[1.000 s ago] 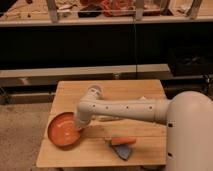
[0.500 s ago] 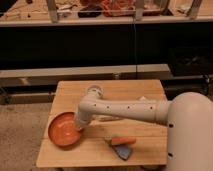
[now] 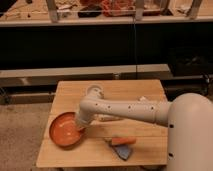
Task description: Push the ceramic bowl across the table
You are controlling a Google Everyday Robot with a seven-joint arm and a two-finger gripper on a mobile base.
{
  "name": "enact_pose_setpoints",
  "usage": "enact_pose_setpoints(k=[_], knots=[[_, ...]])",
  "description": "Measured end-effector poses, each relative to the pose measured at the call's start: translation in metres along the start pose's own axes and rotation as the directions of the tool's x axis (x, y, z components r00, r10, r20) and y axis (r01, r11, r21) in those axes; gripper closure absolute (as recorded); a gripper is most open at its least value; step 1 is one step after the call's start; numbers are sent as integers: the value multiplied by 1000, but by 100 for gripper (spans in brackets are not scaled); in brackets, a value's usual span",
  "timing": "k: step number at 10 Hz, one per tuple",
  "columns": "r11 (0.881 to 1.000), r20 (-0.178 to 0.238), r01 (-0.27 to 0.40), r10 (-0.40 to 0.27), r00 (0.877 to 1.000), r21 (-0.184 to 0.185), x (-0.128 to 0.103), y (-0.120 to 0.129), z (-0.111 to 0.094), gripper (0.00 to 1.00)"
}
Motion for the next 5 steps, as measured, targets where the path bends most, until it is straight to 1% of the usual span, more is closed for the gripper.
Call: enact_pose_setpoints(k=[3,5], knots=[[1000,8,7,-7,1000,0,2,0,-1,96],[1000,10,10,-10,1000,0,8,1,-3,96]])
